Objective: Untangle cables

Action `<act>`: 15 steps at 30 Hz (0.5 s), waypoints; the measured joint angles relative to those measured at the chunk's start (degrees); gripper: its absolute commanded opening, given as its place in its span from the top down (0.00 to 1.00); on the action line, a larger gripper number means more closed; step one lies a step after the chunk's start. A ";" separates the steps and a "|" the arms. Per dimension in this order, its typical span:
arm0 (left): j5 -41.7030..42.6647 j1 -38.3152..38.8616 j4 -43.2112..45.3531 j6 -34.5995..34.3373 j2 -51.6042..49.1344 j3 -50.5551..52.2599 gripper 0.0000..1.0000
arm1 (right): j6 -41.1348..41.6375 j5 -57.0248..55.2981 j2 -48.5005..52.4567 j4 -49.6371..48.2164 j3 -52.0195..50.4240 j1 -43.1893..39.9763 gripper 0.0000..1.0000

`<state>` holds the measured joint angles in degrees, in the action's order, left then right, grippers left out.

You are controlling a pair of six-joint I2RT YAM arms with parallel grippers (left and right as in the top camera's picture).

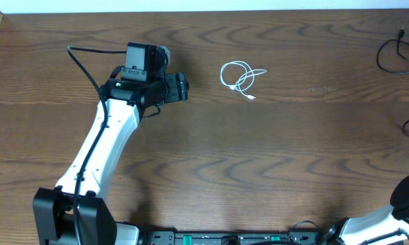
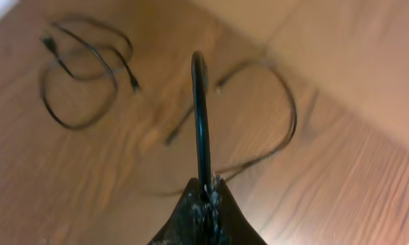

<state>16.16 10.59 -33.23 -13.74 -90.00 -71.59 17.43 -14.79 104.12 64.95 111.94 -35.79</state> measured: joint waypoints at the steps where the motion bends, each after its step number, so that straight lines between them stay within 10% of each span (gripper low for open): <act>1: 0.00 0.00 0.02 0.00 0.00 0.00 0.23 | 0.81 0.24 0.48 0.72 0.04 -0.26 0.99; 5: 0.00 0.00 0.00 0.00 0.00 0.00 0.23 | 4.17 1.25 4.13 3.26 0.04 -2.23 0.94; 7: 0.00 0.00 0.00 0.00 0.00 0.00 0.23 | 5.01 1.49 5.75 3.43 0.04 -3.32 0.20; 8: 0.00 0.00 0.00 0.00 0.00 0.00 0.23 | 5.55 1.75 6.40 3.41 0.02 -4.00 0.01; 15: 0.00 0.00 0.02 0.00 0.00 0.00 0.22 | 5.05 8.24 7.17 3.50 0.04 -8.35 0.01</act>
<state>16.16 10.59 -33.21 -13.74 -90.00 -71.59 22.48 -6.55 111.28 68.45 111.98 -44.14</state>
